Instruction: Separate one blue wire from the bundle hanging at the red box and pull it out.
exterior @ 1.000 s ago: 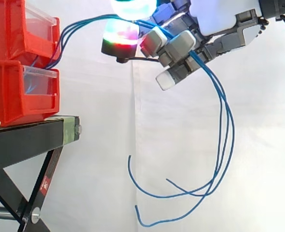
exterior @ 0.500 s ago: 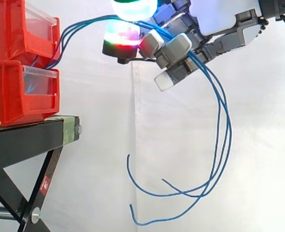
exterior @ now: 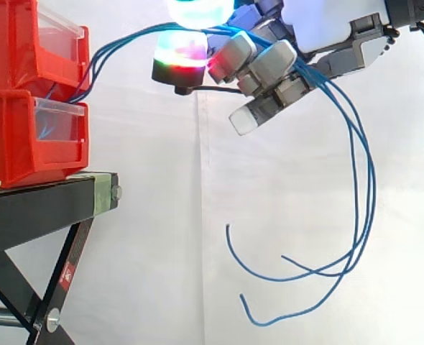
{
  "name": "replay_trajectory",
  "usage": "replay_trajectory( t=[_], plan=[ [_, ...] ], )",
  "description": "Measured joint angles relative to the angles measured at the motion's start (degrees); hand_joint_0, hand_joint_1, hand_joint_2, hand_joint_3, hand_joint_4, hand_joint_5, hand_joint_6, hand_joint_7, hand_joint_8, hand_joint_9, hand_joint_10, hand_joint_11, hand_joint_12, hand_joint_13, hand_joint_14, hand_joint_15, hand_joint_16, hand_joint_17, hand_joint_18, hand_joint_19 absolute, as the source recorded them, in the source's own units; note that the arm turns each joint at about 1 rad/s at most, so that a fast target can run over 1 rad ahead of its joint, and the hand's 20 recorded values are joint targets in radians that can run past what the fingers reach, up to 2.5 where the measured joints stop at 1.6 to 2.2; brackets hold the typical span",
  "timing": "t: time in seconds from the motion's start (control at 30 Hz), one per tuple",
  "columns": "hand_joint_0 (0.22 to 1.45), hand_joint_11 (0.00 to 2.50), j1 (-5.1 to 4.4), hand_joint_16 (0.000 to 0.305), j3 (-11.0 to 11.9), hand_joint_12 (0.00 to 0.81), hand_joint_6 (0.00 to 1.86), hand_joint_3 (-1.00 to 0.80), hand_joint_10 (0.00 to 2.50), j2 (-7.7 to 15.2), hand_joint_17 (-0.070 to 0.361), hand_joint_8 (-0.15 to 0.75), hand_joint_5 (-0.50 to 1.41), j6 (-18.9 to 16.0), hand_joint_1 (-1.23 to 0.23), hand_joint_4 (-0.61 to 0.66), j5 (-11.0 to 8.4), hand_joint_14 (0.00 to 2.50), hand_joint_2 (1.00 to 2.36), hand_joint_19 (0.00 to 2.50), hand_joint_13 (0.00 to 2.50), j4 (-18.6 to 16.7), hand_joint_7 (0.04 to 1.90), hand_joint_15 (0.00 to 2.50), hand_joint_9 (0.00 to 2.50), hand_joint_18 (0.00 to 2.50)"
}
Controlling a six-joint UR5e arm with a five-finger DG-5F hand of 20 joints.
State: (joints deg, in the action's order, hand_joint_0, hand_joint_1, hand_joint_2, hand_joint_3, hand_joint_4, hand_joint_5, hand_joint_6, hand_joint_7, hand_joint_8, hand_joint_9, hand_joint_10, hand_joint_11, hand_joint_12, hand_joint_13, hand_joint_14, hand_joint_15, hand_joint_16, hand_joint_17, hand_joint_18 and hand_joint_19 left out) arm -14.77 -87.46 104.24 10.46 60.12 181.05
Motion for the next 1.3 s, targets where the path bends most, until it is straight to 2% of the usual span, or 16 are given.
replay_trajectory(
  t=[0.3,0.53,1.3],
  plan=[
    [0.58,1.58,0.00,0.052,0.0,0.449,0.93,-0.38,0.30,0.0,0.117,0.340,-0.21,0.0,-0.99,0.23,0.00,0.29,1.01,0.51,1.11,0.0,0.86,1.58,0.98,0.84],
    [0.56,1.55,0.00,0.052,0.0,0.443,0.92,-0.31,0.30,0.0,0.116,0.349,-0.19,-0.1,-0.83,0.22,-0.01,0.32,1.01,0.53,1.12,0.0,0.85,1.56,1.01,0.85],
    [0.48,1.51,0.00,0.056,0.0,0.481,0.91,-0.46,0.30,0.0,0.127,0.381,-0.19,-0.1,-0.80,0.24,0.16,0.40,1.00,0.53,1.11,0.0,0.85,1.46,1.02,0.86]
  ],
)
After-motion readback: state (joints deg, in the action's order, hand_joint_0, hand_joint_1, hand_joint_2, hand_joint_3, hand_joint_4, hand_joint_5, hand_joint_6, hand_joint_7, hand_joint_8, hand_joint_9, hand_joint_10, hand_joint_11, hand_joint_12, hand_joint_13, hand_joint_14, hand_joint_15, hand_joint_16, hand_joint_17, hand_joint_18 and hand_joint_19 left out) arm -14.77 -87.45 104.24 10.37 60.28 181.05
